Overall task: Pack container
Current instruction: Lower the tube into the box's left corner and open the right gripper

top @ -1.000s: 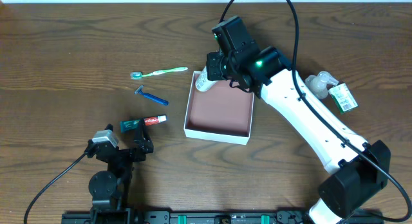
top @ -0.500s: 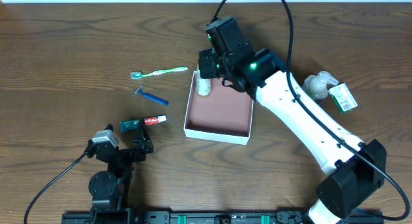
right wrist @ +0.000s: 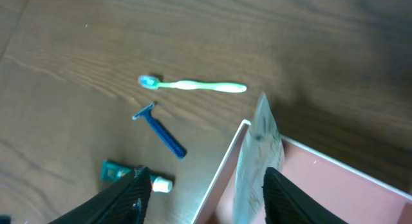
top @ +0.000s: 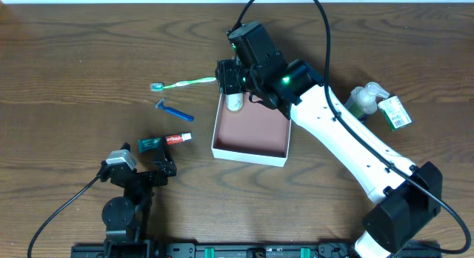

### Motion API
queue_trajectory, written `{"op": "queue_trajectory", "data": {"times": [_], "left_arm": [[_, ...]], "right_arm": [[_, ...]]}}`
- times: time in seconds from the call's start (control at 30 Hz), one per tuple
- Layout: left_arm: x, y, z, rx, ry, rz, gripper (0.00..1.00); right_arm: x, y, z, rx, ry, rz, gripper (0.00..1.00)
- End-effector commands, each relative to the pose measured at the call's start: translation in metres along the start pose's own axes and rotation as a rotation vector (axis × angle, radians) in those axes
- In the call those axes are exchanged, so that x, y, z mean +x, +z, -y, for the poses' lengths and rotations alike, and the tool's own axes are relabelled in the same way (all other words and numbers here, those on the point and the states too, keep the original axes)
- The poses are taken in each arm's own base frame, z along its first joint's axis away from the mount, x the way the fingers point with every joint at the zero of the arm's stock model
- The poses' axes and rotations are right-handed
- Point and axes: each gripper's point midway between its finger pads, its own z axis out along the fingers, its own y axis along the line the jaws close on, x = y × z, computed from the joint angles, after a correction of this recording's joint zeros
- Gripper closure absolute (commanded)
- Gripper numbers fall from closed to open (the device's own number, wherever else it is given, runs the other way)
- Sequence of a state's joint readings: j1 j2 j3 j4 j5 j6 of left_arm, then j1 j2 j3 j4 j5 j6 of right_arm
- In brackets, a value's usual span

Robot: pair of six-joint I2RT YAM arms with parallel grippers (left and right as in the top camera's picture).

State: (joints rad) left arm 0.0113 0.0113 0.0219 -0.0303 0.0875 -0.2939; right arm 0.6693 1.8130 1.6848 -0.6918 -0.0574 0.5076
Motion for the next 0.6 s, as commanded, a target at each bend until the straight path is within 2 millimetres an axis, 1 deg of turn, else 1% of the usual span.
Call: {"op": "queue_trajectory", "data": {"times": [0.0, 0.07, 0.13, 0.23, 0.33, 0.4, 0.5, 0.57], "left_arm": [[0.016, 0.001, -0.004, -0.006, 0.003, -0.051, 0.02], [0.016, 0.001, -0.004, -0.006, 0.003, -0.051, 0.02], [0.016, 0.001, -0.004, -0.006, 0.003, -0.051, 0.02], [0.016, 0.001, -0.004, -0.005, 0.003, -0.051, 0.02], [0.016, 0.001, -0.004, -0.006, 0.003, -0.051, 0.02], [0.016, 0.001, -0.004, -0.006, 0.003, -0.051, 0.02], [0.016, 0.001, -0.004, -0.005, 0.003, -0.051, 0.02], [0.016, 0.001, -0.004, -0.006, 0.003, -0.051, 0.02]], "right_arm": [[-0.002, -0.02, -0.018, -0.067, -0.019, -0.006, 0.4], [0.003, -0.032, -0.016, -0.059, -0.018, -0.021, 0.39], [0.012, -0.048, -0.012, -0.041, -0.02, -0.053, 0.38], [0.034, -0.065, -0.002, 0.0, -0.024, -0.131, 0.37], [0.053, -0.069, 0.008, 0.057, -0.031, -0.197, 0.37], [0.056, -0.069, 0.013, 0.087, -0.042, -0.207, 0.37], [0.058, -0.07, 0.016, 0.096, -0.06, -0.213, 0.36], [0.063, -0.069, 0.022, 0.127, -0.061, -0.238, 0.36]]}}
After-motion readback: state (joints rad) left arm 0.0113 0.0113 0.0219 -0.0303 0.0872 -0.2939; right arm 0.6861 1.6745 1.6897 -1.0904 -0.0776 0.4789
